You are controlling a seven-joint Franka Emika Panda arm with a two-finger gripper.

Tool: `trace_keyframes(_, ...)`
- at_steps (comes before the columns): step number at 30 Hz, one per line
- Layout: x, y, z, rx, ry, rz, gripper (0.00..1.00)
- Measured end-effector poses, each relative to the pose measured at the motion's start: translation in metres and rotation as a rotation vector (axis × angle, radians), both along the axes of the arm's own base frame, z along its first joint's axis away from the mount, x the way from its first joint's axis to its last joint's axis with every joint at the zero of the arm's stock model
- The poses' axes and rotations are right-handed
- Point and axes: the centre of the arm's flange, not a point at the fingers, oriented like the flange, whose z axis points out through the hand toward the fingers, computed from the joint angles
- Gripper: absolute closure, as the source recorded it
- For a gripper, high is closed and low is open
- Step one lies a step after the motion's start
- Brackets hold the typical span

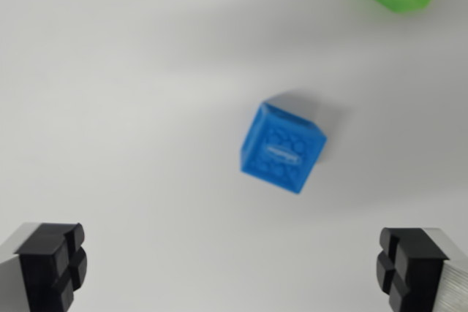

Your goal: Stack cube

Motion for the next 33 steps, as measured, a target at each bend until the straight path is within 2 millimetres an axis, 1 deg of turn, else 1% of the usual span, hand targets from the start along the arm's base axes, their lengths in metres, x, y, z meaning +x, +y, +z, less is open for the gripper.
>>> trace_keyframes(14, -0.018, -0.009, -0.051, -0.001, 0.015, -0.169, 0.0)
trace_keyframes(26, -0.036, -0.019, -0.102, 0.002, 0.031, -0.34, 0.0)
trace_keyframes(28, -0.038, -0.02, -0.108, 0.001, 0.032, -0.349, 0.0)
trace_keyframes(33, -0.038, -0.02, -0.132, 0.001, 0.032, -0.357, 0.0)
